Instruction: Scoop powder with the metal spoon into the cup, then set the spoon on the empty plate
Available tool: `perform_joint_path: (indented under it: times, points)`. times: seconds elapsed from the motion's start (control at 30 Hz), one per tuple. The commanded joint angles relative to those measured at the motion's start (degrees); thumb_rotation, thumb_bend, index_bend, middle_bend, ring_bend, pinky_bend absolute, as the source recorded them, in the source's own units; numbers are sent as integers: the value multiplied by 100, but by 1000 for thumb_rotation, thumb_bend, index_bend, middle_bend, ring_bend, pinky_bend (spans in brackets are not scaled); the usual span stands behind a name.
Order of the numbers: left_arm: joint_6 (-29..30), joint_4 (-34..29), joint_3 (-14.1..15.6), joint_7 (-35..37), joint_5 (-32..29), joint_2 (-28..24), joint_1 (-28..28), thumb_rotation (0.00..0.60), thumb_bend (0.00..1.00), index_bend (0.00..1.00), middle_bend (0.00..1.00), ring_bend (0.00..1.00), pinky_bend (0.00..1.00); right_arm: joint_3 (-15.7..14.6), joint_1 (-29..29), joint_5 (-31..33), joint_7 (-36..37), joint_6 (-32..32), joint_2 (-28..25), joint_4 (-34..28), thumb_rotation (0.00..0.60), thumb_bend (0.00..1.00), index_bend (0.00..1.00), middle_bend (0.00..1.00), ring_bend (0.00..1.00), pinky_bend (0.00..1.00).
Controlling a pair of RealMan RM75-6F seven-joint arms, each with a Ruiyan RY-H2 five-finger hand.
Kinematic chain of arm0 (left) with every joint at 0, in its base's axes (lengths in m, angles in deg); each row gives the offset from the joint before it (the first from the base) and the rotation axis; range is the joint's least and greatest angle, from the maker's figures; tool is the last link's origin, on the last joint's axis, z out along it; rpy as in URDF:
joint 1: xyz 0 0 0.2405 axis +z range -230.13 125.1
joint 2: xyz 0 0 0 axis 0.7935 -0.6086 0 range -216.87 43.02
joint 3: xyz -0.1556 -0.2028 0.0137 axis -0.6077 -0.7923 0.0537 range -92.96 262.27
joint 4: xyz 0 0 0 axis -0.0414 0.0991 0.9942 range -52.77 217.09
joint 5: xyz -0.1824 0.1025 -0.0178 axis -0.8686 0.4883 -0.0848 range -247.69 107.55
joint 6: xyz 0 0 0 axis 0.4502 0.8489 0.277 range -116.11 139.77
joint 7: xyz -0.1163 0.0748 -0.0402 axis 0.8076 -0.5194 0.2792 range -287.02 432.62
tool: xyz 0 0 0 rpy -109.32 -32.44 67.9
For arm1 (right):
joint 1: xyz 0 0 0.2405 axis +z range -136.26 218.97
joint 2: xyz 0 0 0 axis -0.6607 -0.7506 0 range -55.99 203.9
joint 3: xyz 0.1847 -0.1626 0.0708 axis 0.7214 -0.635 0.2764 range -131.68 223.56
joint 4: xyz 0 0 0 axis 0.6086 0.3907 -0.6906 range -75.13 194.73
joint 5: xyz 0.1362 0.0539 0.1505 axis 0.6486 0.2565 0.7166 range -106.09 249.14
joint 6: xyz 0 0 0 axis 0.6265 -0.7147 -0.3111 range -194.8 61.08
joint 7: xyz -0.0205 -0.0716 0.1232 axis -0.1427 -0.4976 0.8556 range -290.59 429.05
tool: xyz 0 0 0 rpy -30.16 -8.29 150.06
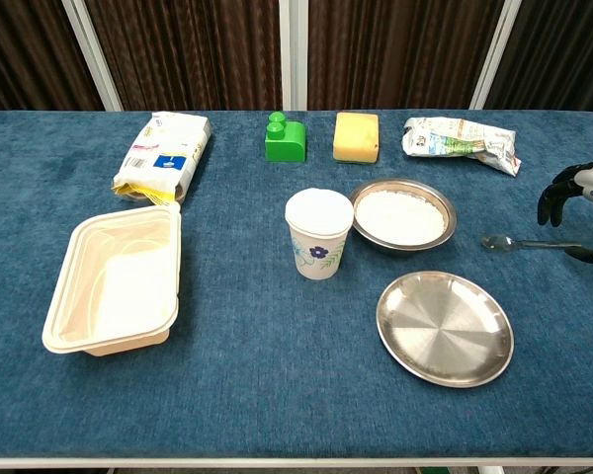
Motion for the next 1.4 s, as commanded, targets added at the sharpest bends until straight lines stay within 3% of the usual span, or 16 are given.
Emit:
perform_joint_path:
  times: [0.03, 0.47, 1.4]
  points:
    - [-8, 12, 2, 18, -11, 10, 5, 600, 0, 101, 105, 30, 0, -29, 50, 1, 86, -30, 110, 151, 600, 232, 405, 425, 142, 139]
    - [-61, 66, -19, 28, -45, 41, -19, 600, 0, 101, 105, 29, 0, -119, 157, -11, 413, -105, 382, 637, 600, 232, 473, 461, 169, 139]
    - [-110, 179, -26, 137, -109, 91, -14, 600, 0, 101, 105, 30, 0, -143, 295, 116, 469, -269, 367, 596, 600, 270, 497, 509, 201, 142]
